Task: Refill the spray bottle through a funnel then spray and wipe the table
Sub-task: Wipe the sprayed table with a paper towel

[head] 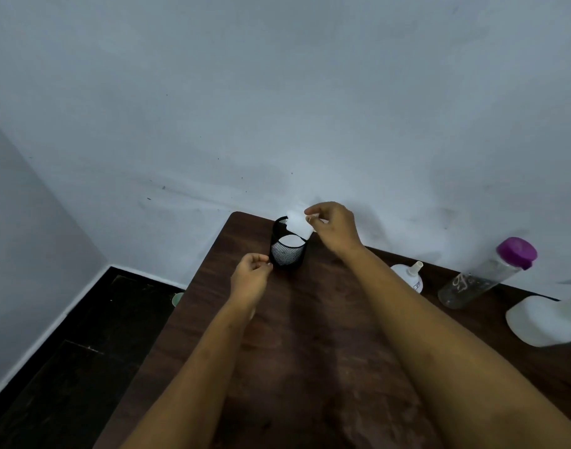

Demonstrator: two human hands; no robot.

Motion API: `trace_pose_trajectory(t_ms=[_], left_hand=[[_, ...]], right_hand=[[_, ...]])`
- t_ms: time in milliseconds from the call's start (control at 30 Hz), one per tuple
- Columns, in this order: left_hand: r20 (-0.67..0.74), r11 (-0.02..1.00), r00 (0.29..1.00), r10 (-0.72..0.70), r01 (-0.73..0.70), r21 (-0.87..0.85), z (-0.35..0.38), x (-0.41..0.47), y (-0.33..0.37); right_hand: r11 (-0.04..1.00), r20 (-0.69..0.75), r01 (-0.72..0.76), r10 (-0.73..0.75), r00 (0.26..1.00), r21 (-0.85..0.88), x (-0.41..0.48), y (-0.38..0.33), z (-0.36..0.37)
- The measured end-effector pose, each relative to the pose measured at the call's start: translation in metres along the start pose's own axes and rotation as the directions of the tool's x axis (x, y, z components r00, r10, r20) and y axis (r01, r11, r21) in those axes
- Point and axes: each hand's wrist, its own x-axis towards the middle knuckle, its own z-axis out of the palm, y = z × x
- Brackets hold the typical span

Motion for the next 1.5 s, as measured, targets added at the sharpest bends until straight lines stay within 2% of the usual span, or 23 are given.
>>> trace_pose_trajectory(t_ms=[133, 267, 400, 567, 700, 833, 933, 1033, 1100, 1200, 1333, 1400, 1500], left_hand=[[0.004, 0.998, 0.999, 0.043, -0.043, -0.049, 0.008, -0.011, 0.006], [0.086, 0.99, 0.995, 0.059, -0.047, -0.134, 0.023, -0.028, 0.023], [0.279, 0.963, 0.953, 0.117, -0.04, -0.266, 0.044, -0.051, 0.039], [0.336, 0.925, 0.915, 0.223, -0.091, -0.368, 0.085, -0.086, 0.047], [0.39, 0.953, 0.881, 0.267, -0.183, -0.241, 0.127, -0.113, 0.042], [0.509, 0.973, 0.834, 0.213, -0.226, -0.036, 0.176, -0.147, 0.024], [0.538, 0.989, 0.831, 0.144, -0.141, -0.047, 0.217, -0.177, 0.008], [0.628, 0.999, 0.778, 0.026, 0.006, -0.048, 0.26, -0.209, -0.01], [0.663, 0.998, 0.746, -0.055, 0.051, 0.025, 0.285, -0.227, -0.026], [0.711, 0.986, 0.686, -0.152, 0.054, 0.159, 0.321, -0.256, -0.049], [0.755, 0.967, 0.622, -0.209, 0.018, 0.253, 0.355, -0.283, -0.07], [0.74, 0.962, 0.641, -0.203, -0.011, 0.274, 0.368, -0.293, -0.079], [0.691, 0.963, 0.699, -0.183, -0.014, 0.27, 0.385, -0.303, -0.088]], right_hand=[[0.959, -0.109, -0.034, 0.067, 0.992, 0.281, -0.011, -0.015, -0.014], [0.847, -0.02, -0.1, 0.129, 0.991, 0.522, -0.03, -0.017, -0.03], [0.746, 0.038, -0.14, 0.153, 0.988, 0.65, -0.059, -0.007, -0.049], [0.663, 0.029, -0.214, 0.278, 0.96, 0.717, -0.098, 0.027, -0.076], [0.504, 0.183, -0.431, 0.468, 0.865, 0.749, -0.135, 0.052, -0.106], [0.396, 0.239, -0.494, 0.539, 0.808, 0.774, -0.172, 0.085, -0.141], [0.382, 0.194, -0.476, 0.581, 0.79, 0.792, -0.207, 0.114, -0.17], [0.473, 0.07, -0.449, 0.626, 0.777, 0.758, -0.253, 0.145, -0.203], [0.521, -0.007, -0.456, 0.664, 0.748, 0.722, -0.281, 0.165, -0.22], [0.545, -0.037, -0.492, 0.694, 0.719, 0.679, -0.321, 0.197, -0.24], [0.438, -0.003, -0.469, 0.734, 0.679, 0.767, -0.368, 0.225, -0.267], [0.398, -0.035, -0.426, 0.762, 0.646, 0.812, -0.388, 0.238, -0.283], [0.442, -0.195, -0.335, 0.799, 0.569, 0.832, -0.406, 0.259, -0.31]])
